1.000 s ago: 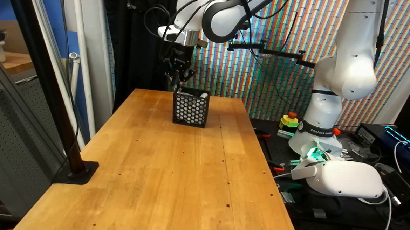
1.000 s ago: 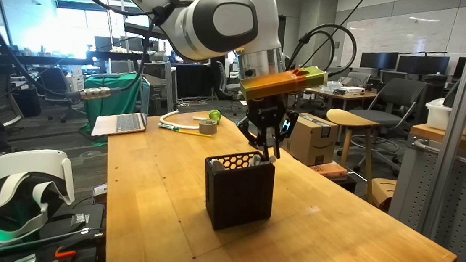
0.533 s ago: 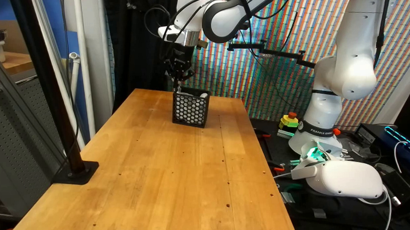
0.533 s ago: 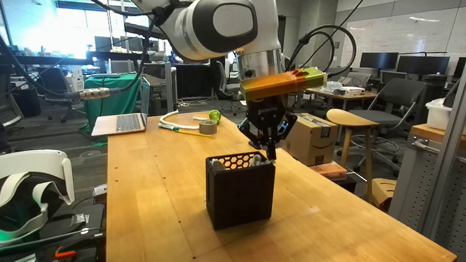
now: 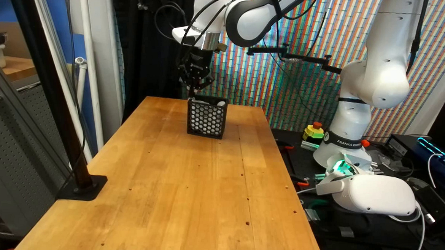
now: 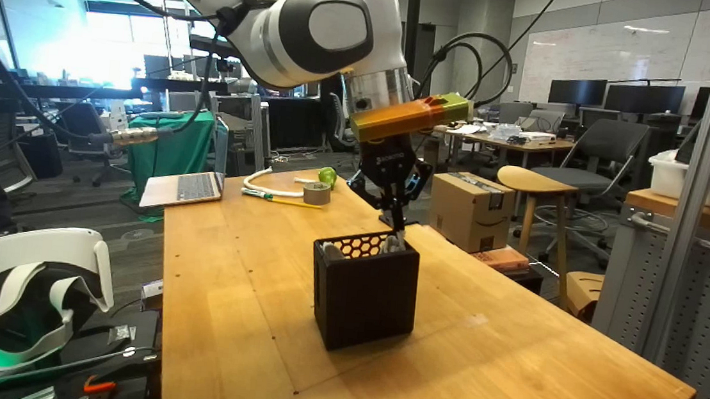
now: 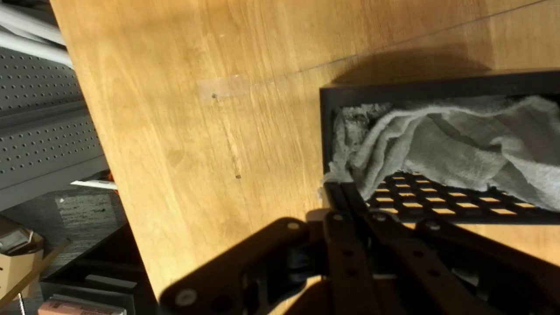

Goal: Put the towel inside the black object

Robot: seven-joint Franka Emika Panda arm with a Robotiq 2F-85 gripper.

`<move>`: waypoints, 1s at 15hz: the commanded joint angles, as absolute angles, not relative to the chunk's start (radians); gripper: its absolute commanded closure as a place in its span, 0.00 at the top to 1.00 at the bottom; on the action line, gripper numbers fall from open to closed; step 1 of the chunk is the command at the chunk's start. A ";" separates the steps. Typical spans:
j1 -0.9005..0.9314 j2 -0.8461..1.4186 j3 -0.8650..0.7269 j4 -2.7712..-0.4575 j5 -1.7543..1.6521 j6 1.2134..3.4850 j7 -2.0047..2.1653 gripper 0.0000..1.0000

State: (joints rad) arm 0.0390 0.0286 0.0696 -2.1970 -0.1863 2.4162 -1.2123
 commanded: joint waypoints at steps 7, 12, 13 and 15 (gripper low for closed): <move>0.055 -0.046 0.067 -2.296 -0.186 2.413 -1.203 0.05; 0.054 -0.031 0.058 -2.301 -0.157 2.424 -1.223 0.05; 0.054 -0.030 0.058 -2.300 -0.154 2.424 -1.225 0.05; 0.053 -0.034 0.056 -2.304 -0.157 2.425 -1.222 0.05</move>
